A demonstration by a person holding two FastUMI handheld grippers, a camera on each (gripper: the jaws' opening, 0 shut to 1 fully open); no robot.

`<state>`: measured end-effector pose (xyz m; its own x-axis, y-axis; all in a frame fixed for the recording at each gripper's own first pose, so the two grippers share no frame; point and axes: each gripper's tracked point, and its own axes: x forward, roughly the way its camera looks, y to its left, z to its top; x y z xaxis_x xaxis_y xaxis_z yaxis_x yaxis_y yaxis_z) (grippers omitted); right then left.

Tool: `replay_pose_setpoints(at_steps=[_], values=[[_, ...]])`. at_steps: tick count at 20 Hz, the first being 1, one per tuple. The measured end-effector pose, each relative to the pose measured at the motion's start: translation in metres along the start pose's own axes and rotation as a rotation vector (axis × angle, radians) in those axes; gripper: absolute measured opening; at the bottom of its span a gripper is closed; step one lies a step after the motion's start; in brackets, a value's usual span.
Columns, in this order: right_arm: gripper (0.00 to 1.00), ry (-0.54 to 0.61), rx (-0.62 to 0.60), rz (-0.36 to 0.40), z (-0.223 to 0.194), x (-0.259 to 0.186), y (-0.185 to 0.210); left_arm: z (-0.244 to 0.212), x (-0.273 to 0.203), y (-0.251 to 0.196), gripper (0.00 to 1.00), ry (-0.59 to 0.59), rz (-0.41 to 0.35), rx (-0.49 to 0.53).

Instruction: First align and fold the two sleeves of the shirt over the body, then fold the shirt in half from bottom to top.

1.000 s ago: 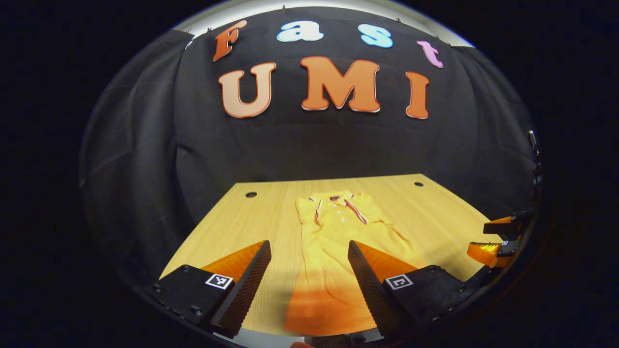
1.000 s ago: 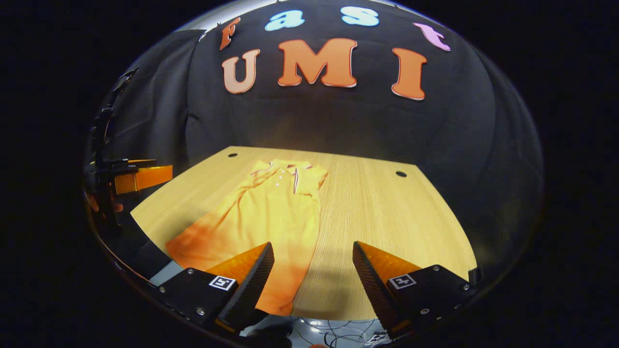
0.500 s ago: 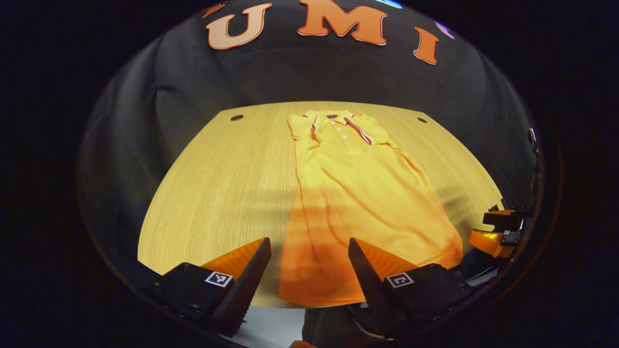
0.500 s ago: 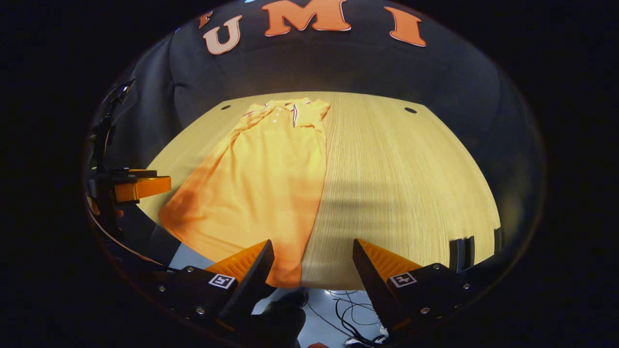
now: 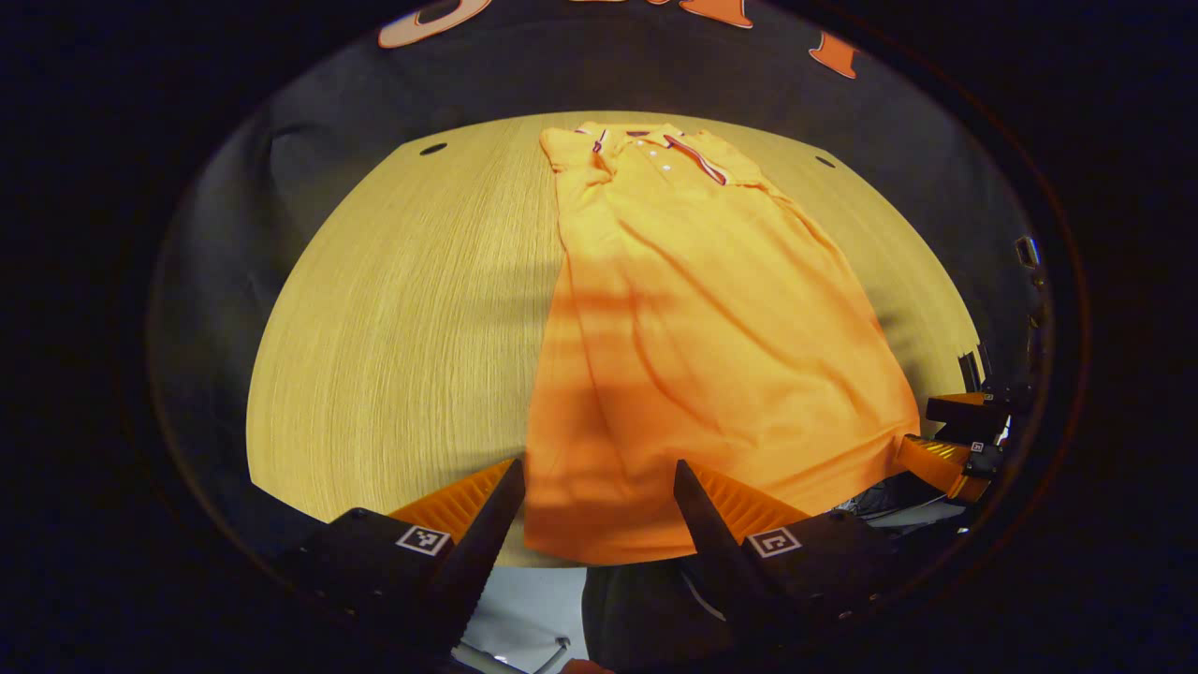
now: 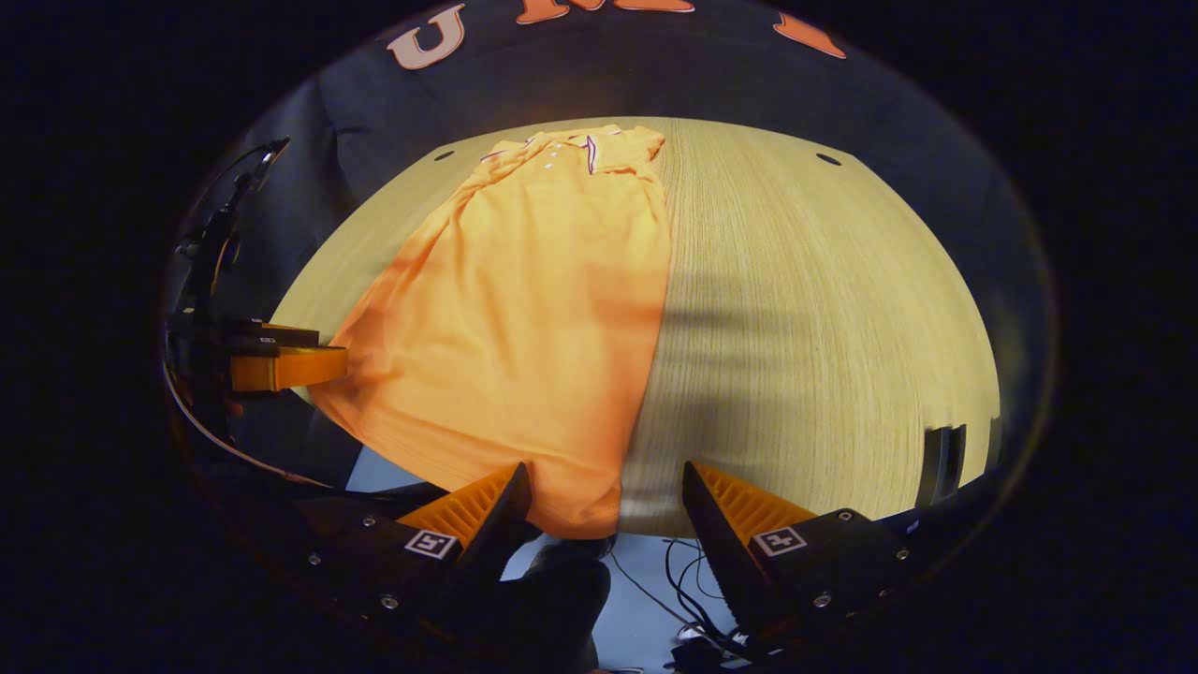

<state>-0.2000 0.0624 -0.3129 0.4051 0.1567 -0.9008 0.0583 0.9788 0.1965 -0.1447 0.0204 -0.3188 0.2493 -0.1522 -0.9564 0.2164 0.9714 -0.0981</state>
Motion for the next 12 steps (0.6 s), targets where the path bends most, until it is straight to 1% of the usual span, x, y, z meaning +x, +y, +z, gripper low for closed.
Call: replay_pose_setpoints(at_steps=[3, 5, 7, 8, 9, 10, 11, 12], values=[[0.98, 0.018, -0.023, 0.012, 0.002, 0.003, 0.007, -0.006, 0.008, 0.000, 0.99, 0.058, 0.013, -0.014], [0.97, 0.034, -0.039, 0.020, 0.002, 0.005, 0.012, -0.003, 0.012, -0.001, 0.99, 0.063, 0.018, 0.004], [0.89, 0.061, -0.052, 0.017, 0.000, 0.007, 0.016, -0.005, 0.010, -0.003, 0.99, 0.078, 0.019, 0.008], [0.80, 0.078, -0.054, 0.009, -0.001, 0.007, 0.014, -0.004, 0.009, -0.004, 0.98, 0.083, 0.014, 0.010], [0.67, 0.078, -0.044, -0.012, 0.001, 0.008, 0.009, -0.003, 0.012, -0.005, 0.95, 0.090, 0.016, 0.010], [0.52, 0.073, -0.009, -0.017, 0.003, 0.009, 0.006, -0.001, 0.011, -0.008, 0.87, 0.088, 0.010, 0.015], [0.38, 0.075, 0.040, 0.007, 0.003, 0.008, 0.007, 0.001, 0.014, -0.013, 0.66, 0.075, -0.006, 0.018], [0.19, 0.097, 0.065, 0.059, 0.002, 0.009, 0.015, 0.003, 0.013, -0.016, 0.38, 0.072, -0.015, 0.023]])
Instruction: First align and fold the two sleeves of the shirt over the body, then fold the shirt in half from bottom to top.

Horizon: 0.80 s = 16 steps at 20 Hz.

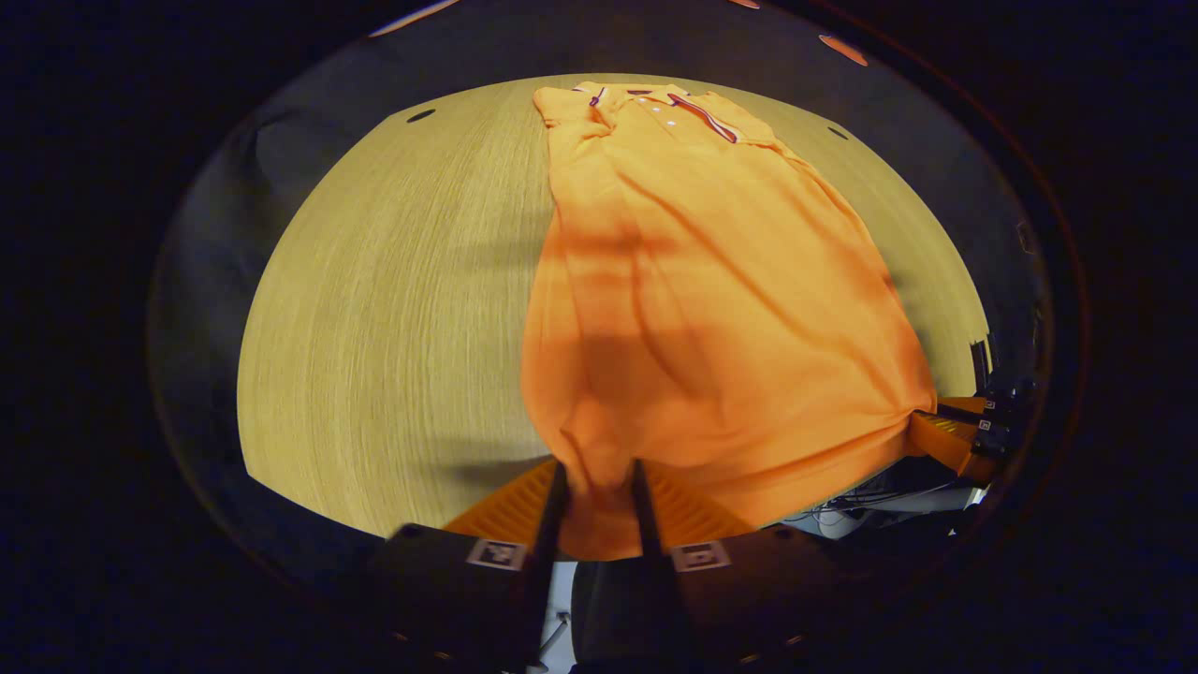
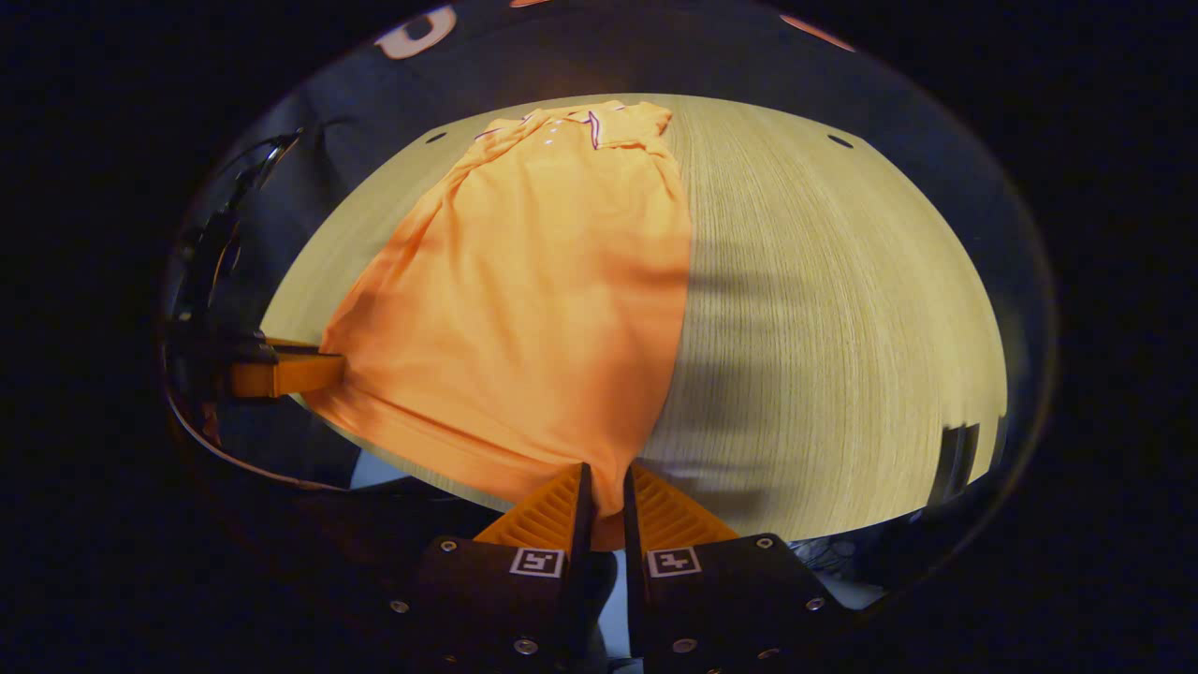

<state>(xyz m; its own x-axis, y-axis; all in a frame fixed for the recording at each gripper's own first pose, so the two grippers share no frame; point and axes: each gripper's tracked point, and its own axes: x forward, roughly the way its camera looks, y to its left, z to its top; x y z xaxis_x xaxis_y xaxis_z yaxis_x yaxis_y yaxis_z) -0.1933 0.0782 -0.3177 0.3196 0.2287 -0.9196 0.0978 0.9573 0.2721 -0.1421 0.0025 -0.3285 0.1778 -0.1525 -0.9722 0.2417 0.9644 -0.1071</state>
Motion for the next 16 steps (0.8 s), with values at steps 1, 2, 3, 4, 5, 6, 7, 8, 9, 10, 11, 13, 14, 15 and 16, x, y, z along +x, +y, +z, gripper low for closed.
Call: replay_pose_setpoints(at_steps=[1, 2, 3, 4, 5, 6, 7, 8, 9, 10, 11, 13, 14, 15, 16], values=[[0.18, 0.000, 0.017, 0.015, -0.003, 0.005, -0.001, -0.001, -0.001, -0.002, 0.09, 0.001, -0.007, 0.016], [0.11, -0.010, 0.072, 0.049, 0.003, 0.002, 0.006, 0.000, -0.001, -0.009, 0.09, 0.006, -0.051, 0.024], [0.04, 0.014, 0.084, 0.115, 0.001, -0.002, 0.017, 0.003, -0.002, -0.013, 0.09, -0.010, -0.072, 0.003], [0.05, -0.007, 0.094, 0.119, 0.004, 0.000, 0.019, 0.008, -0.003, -0.010, 0.02, -0.028, -0.088, -0.018], [0.06, -0.010, 0.084, 0.138, 0.009, -0.002, 0.021, 0.012, -0.004, -0.012, 0.02, -0.022, -0.110, -0.024], [0.05, -0.037, 0.093, 0.134, 0.017, -0.005, 0.021, 0.017, -0.009, -0.010, 0.02, -0.035, -0.116, -0.033], [0.05, -0.041, 0.100, 0.157, 0.021, -0.005, 0.026, 0.027, -0.012, -0.008, 0.02, -0.060, -0.117, -0.025], [0.05, -0.066, 0.121, 0.161, 0.030, -0.007, 0.026, 0.037, -0.017, -0.005, 0.02, -0.082, -0.113, -0.024], [0.05, -0.073, 0.133, 0.183, 0.039, -0.008, 0.029, 0.047, -0.021, -0.004, 0.02, -0.099, -0.122, -0.030], [0.05, -0.098, 0.140, 0.174, 0.047, -0.011, 0.025, 0.056, -0.025, -0.003, 0.02, -0.113, -0.126, -0.037], [0.05, -0.112, 0.136, 0.175, 0.058, -0.012, 0.023, 0.067, -0.029, -0.002, 0.02, -0.130, -0.129, -0.036], [0.05, -0.151, 0.133, 0.174, 0.082, -0.017, 0.021, 0.090, -0.037, 0.001, 0.02, -0.168, -0.132, -0.030], [0.05, -0.172, 0.132, 0.163, 0.093, -0.020, 0.017, 0.102, -0.041, -0.001, 0.02, -0.188, -0.137, -0.022], [0.05, -0.186, 0.129, 0.165, 0.104, -0.024, 0.015, 0.114, -0.045, -0.002, 0.02, -0.208, -0.141, -0.019], [0.05, -0.206, 0.129, 0.153, 0.117, -0.025, 0.012, 0.126, -0.049, -0.002, 0.02, -0.227, -0.149, -0.013]])
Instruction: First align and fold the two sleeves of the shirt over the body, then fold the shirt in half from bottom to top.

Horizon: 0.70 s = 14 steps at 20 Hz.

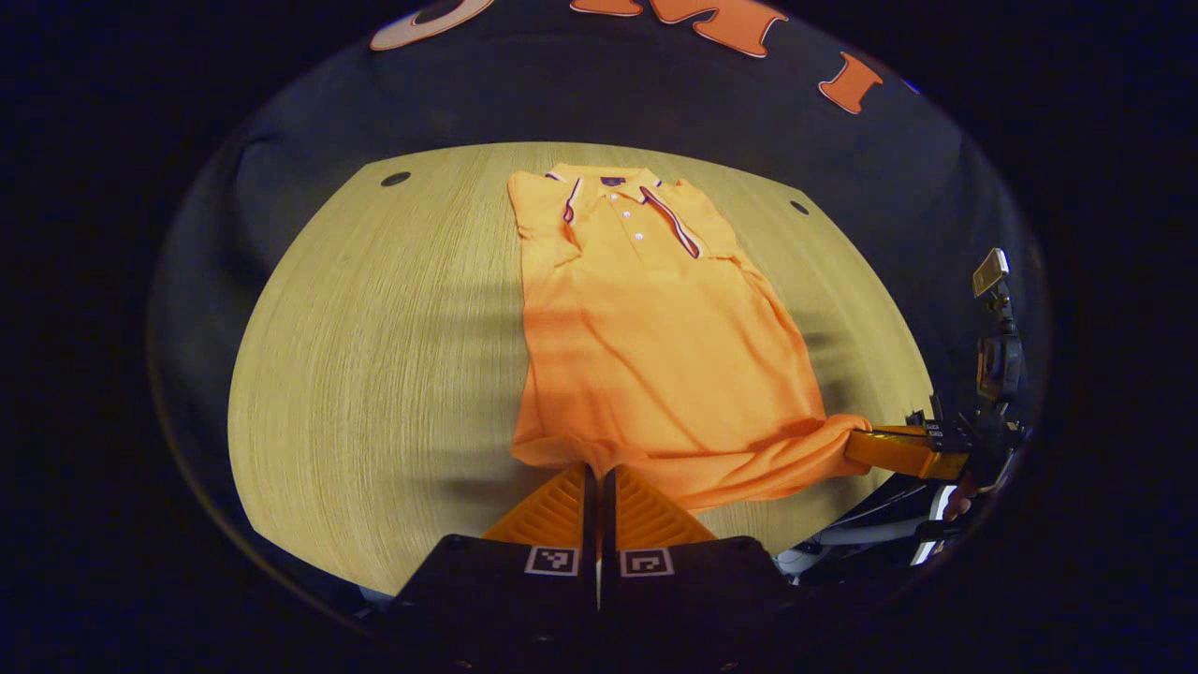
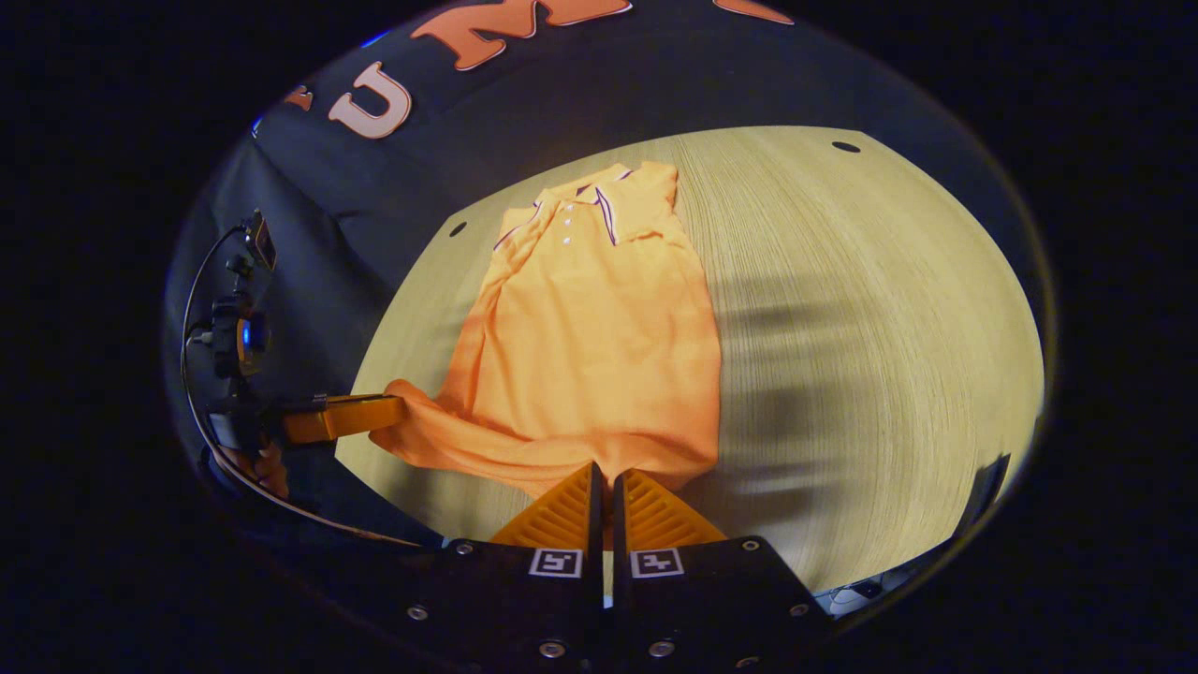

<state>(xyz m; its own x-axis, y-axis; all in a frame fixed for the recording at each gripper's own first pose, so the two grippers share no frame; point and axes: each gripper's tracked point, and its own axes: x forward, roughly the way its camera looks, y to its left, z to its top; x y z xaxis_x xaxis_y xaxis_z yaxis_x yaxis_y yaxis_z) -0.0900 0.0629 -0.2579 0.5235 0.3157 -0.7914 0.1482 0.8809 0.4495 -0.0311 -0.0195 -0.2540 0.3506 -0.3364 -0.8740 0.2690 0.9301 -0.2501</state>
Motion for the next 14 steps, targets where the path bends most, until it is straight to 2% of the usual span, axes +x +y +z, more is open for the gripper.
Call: replay_pose_setpoints(at_steps=[5, 14], values=[[0.05, -0.058, -0.011, -0.023, 0.062, 0.001, -0.005, 0.061, 0.008, 0.005, 0.02, -0.061, -0.006, 0.041], [0.05, -0.110, -0.044, -0.104, 0.161, 0.037, -0.011, 0.175, 0.041, 0.029, 0.02, -0.135, -0.018, 0.048]])
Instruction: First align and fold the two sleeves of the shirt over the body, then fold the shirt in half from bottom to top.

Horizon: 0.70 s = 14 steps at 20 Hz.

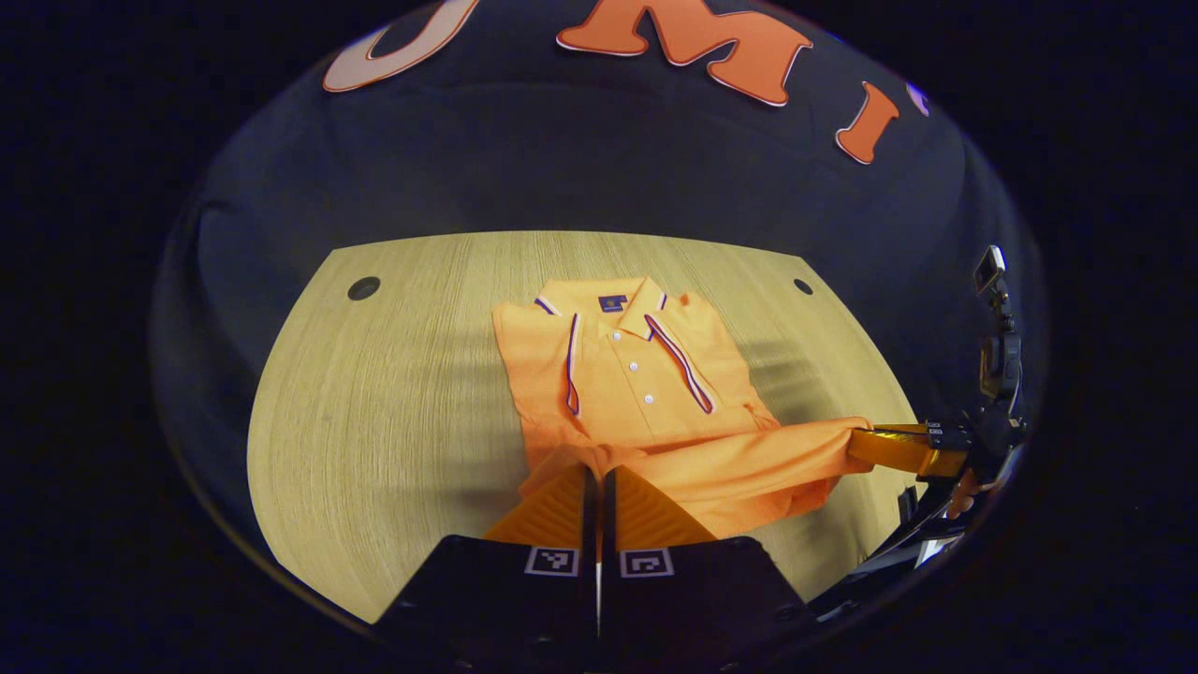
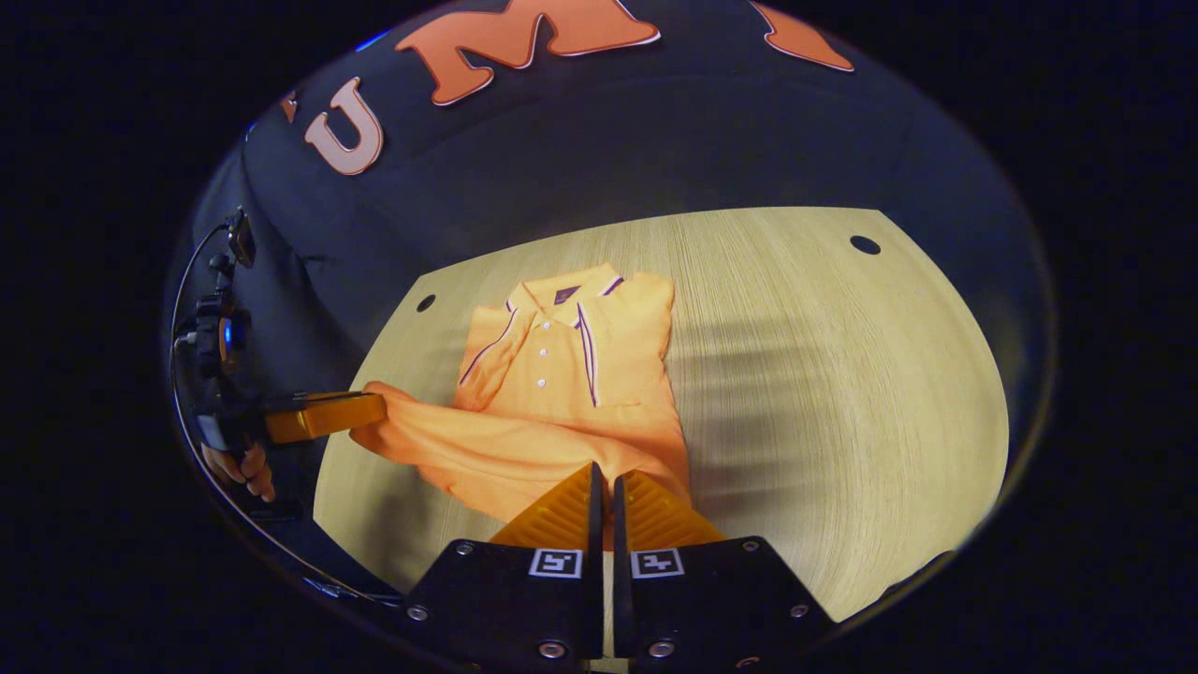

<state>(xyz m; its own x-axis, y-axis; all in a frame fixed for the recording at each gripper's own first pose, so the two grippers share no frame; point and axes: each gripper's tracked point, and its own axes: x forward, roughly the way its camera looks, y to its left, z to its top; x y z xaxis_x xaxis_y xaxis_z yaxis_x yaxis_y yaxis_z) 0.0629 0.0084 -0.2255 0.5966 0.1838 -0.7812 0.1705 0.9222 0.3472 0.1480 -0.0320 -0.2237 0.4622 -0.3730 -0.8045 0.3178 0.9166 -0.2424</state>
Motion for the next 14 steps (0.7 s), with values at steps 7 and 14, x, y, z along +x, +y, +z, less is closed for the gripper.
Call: replay_pose_setpoints(at_steps=[7, 14], values=[[0.05, -0.004, 0.005, -0.033, 0.061, 0.045, 0.001, 0.057, 0.046, 0.028, 0.02, -0.017, -0.005, 0.004], [0.06, 0.009, -0.009, -0.100, 0.109, 0.094, -0.008, 0.089, 0.095, 0.057, 0.01, 0.000, 0.022, 0.005]])
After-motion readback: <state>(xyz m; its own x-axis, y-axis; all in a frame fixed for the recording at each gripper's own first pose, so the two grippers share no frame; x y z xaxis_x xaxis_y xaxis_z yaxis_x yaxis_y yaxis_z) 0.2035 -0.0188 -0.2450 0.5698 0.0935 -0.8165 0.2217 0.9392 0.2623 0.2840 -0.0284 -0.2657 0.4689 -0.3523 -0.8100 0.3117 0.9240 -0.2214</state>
